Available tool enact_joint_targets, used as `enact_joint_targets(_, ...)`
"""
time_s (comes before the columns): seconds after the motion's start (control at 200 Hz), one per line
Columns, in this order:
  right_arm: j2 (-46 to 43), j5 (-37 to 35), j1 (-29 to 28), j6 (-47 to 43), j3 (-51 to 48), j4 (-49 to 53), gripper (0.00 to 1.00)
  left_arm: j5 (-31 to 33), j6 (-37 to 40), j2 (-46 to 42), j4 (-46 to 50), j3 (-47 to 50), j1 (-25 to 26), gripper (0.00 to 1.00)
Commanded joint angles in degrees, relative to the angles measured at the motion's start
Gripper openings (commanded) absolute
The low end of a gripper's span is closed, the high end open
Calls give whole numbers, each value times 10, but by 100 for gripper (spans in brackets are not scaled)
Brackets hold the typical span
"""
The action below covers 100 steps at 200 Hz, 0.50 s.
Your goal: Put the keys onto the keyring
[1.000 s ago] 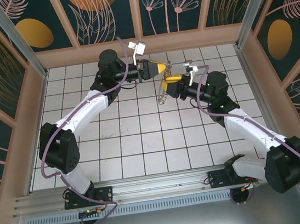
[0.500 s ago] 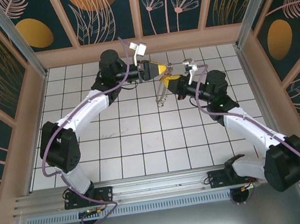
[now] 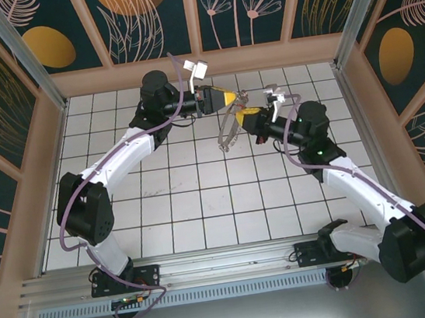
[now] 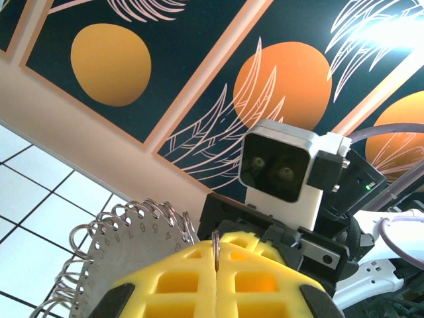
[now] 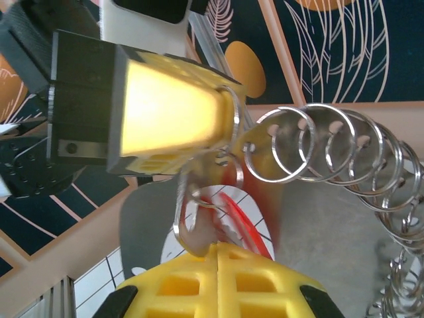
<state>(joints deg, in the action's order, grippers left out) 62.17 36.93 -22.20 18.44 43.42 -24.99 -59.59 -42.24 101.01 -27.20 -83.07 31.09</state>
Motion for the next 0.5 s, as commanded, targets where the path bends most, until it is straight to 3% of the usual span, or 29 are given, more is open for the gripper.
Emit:
enact_joint_targets(0.0, -21, 46, 4, -20, -7, -7, 0, -12, -4, -2, -34, -19, 3, 0)
enact_joint_targets(0.04, -22, 55, 4, -23, -4, -3, 5, -16, -4, -3, -35, -19, 3, 0)
enact_joint_targets(0.13, -26, 63, 4, -35, -2, -2, 8, -24, -5, -3, -37, -20, 2, 0)
enact_joint_targets(0.285, -50, 66, 9, -65, -7, 8, 37, -45, 0, -4, -34, -24, 3, 0)
enact_joint_targets(0.495, -105, 16, 20, -109, -45, 42, 44, -64, 45, -2, 30, -51, 3, 0)
